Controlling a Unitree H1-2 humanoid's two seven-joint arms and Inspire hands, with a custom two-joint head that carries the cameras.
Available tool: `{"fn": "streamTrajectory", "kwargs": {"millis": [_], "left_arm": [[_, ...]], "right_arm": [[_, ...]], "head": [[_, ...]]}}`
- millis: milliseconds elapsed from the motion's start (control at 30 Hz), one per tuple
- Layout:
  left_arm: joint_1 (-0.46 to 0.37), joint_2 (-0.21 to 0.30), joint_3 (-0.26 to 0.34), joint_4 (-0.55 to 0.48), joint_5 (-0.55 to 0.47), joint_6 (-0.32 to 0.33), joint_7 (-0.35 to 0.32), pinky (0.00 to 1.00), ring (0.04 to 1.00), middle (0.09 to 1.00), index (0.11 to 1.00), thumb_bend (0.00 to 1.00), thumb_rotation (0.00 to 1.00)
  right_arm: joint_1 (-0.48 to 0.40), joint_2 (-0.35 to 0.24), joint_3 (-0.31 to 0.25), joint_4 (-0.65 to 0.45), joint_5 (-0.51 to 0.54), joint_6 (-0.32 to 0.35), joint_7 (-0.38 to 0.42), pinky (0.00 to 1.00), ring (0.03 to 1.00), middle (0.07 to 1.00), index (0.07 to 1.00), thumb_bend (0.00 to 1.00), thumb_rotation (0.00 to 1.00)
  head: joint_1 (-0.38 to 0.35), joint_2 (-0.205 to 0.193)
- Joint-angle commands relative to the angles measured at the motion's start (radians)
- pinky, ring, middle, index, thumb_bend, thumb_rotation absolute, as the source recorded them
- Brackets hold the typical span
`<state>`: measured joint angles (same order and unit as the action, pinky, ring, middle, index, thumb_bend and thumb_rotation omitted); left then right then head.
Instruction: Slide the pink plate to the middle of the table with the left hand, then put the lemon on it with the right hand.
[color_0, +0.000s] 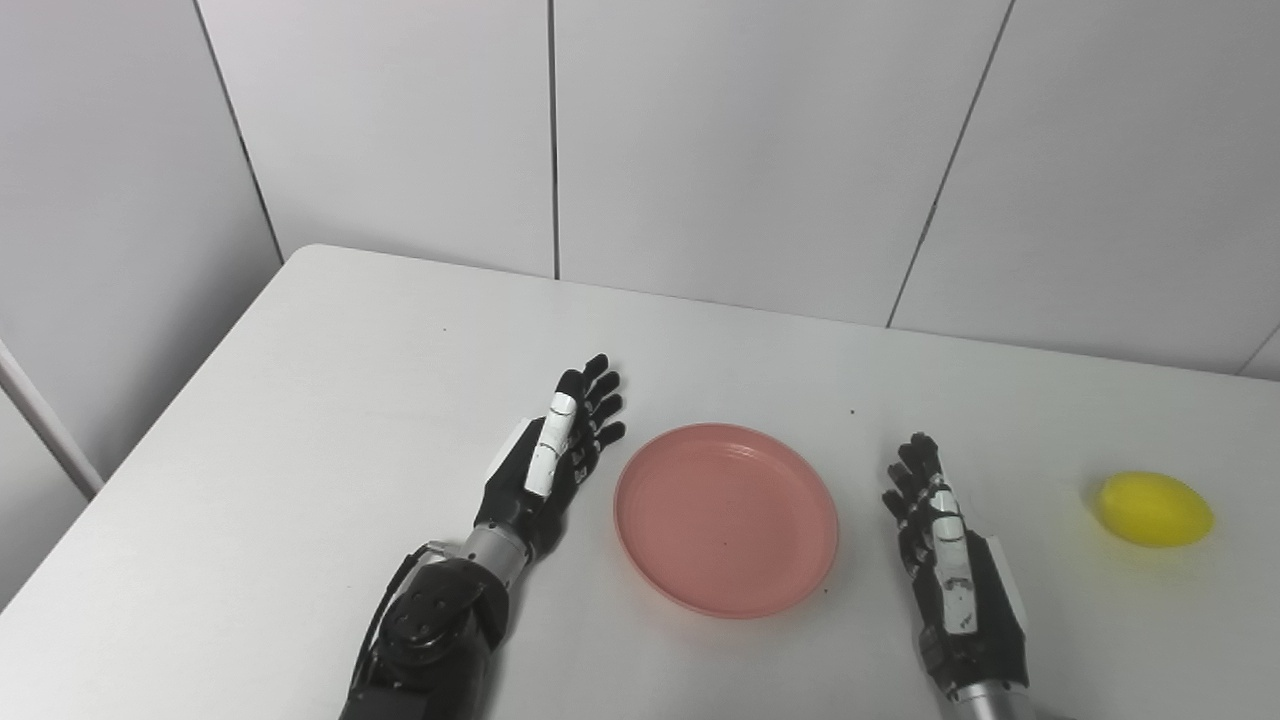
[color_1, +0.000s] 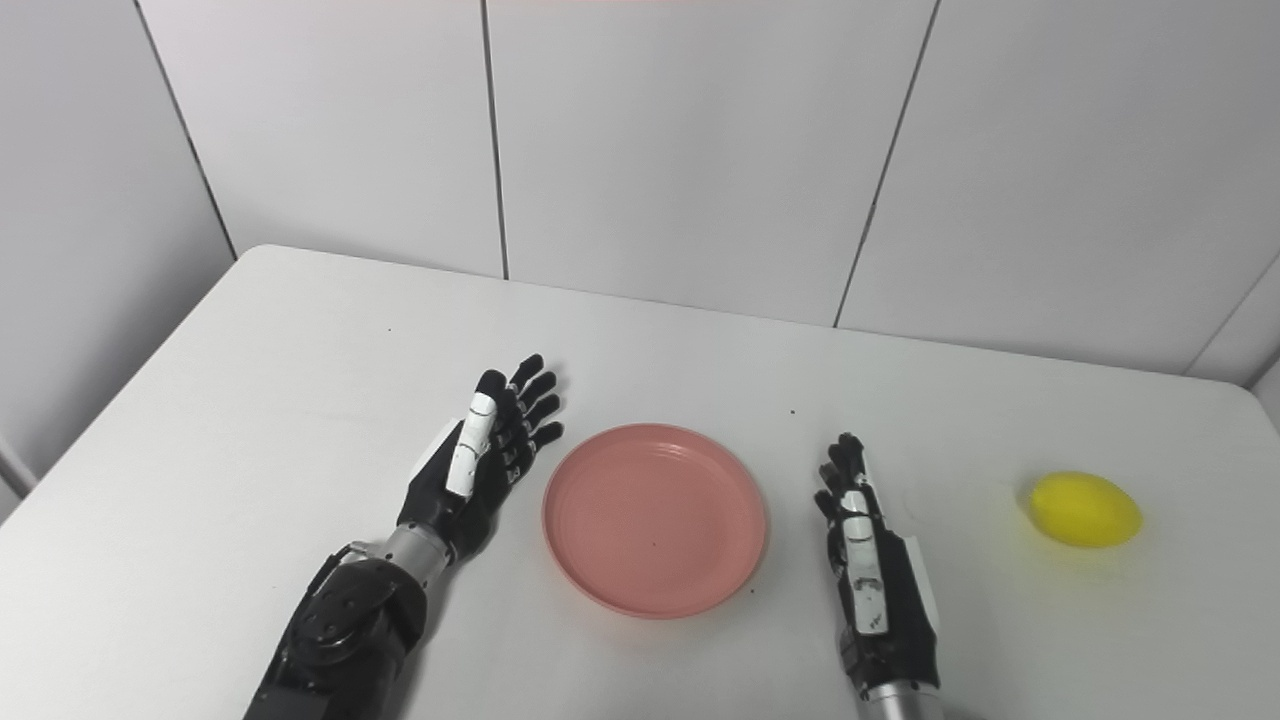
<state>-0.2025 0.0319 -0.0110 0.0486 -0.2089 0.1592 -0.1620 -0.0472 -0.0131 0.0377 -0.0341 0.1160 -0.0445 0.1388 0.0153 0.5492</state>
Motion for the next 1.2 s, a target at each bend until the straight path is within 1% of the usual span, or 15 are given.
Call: {"fn": "streamTrajectory", "kwargs": {"millis": [0, 200, 300, 400, 500, 600, 800, 1000, 1167], "left_arm": [[-0.001, 0.008, 0.006, -0.032, 0.006, -0.037, -0.004, 1.0, 0.986, 0.999, 1.0, 0.76, 1.0], [0.018, 0.009, 0.011, -0.052, 0.001, -0.042, -0.006, 0.99, 0.981, 0.995, 0.995, 0.76, 1.0], [0.024, 0.007, 0.014, -0.055, -0.001, -0.041, -0.005, 0.99, 0.98, 0.994, 0.993, 0.76, 1.0], [0.029, 0.007, 0.018, -0.048, -0.006, -0.051, -0.011, 1.0, 0.984, 0.996, 0.998, 0.76, 1.0], [0.033, 0.006, 0.022, -0.039, -0.01, -0.06, -0.017, 1.0, 0.989, 0.999, 1.0, 0.76, 1.0], [0.036, 0.0, 0.027, -0.031, -0.013, -0.061, -0.016, 1.0, 0.99, 0.996, 1.0, 0.75, 1.0], [0.037, 0.0, 0.035, -0.009, -0.022, -0.084, -0.031, 1.0, 0.995, 1.0, 1.0, 0.75, 1.0], [0.037, 0.004, 0.045, 0.011, -0.045, -0.1, -0.045, 1.0, 0.994, 0.999, 1.0, 0.74, 1.0], [0.038, 0.01, 0.052, 0.02, -0.062, -0.106, -0.054, 1.0, 1.0, 1.0, 1.0, 0.73, 1.0]], "right_arm": [[0.009, 0.011, 0.006, 0.007, 0.004, -0.012, -0.001, 1.0, 1.0, 1.0, 1.0, 0.66, 1.0], [0.004, 0.011, 0.005, 0.015, -0.002, -0.022, -0.003, 1.0, 1.0, 1.0, 1.0, 0.67, 1.0], [0.003, 0.012, 0.0, 0.009, -0.004, -0.015, -0.006, 1.0, 1.0, 1.0, 1.0, 0.68, 1.0], [-0.002, 0.008, -0.003, -0.004, -0.034, -0.003, -0.025, 1.0, 0.991, 1.0, 1.0, 0.69, 1.0], [-0.008, 0.003, -0.006, -0.007, -0.046, -0.009, -0.035, 1.0, 0.982, 0.999, 1.0, 0.72, 1.0], [-0.015, -0.002, -0.015, -0.009, -0.032, -0.018, -0.034, 1.0, 0.983, 1.0, 1.0, 0.73, 0.99], [-0.03, -0.012, -0.025, -0.04, -0.033, -0.014, -0.038, 1.0, 0.988, 1.0, 1.0, 0.73, 0.96], [-0.049, -0.016, -0.04, -0.073, -0.05, 0.0, -0.059, 1.0, 0.966, 0.991, 0.991, 0.73, 0.95], [-0.062, -0.021, -0.044, -0.102, -0.078, 0.007, -0.081, 0.97, 0.957, 0.982, 0.985, 0.73, 0.94]], "head": [[0.0, 0.001], [-0.018, 0.002], [-0.03, 0.001], [-0.058, -0.003], [-0.058, -0.003], [-0.086, -0.02], [-0.125, -0.034], [-0.165, -0.048], [-0.198, -0.054]]}}
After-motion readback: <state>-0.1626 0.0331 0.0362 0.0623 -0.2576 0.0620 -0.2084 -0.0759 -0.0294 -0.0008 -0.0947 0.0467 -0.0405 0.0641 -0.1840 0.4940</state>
